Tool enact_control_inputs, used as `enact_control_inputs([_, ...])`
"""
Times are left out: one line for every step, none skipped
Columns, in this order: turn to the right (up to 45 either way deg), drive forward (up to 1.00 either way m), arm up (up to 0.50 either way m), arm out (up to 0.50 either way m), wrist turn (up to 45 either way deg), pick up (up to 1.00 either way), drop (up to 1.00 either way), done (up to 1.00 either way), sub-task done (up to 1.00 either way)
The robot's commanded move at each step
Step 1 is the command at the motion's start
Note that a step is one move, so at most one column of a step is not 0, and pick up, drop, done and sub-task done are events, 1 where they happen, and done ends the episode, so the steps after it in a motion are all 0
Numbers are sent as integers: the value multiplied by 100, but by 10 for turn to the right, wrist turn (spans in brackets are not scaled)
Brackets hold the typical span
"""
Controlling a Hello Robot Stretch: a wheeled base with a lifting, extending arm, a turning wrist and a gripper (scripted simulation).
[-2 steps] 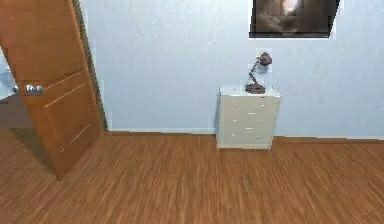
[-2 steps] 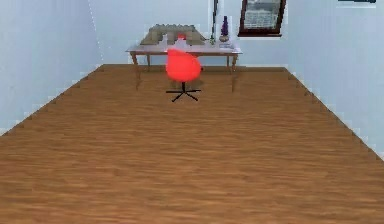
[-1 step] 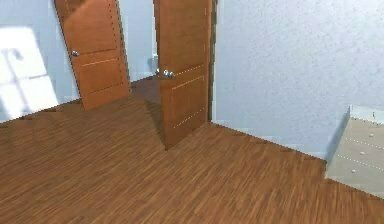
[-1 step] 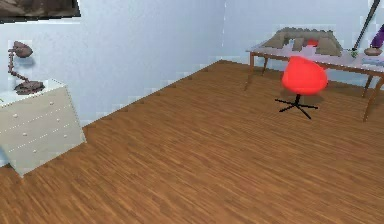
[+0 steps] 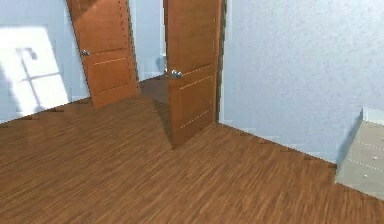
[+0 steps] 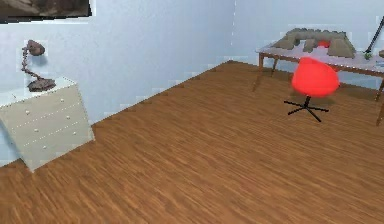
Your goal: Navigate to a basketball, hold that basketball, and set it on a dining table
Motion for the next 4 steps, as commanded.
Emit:
enact_control_inputs([450, 0, 0, 0, 0, 0, 0, 0, 0])
enact_control_inputs([450, 0, 0, 0, 0, 0, 0, 0, 0])
enact_control_inputs([450, 0, 0, 0, 0, 0, 0, 0, 0])
enact_control_inputs([360, 0, 0, 0, 0, 0, 0, 0, 0])
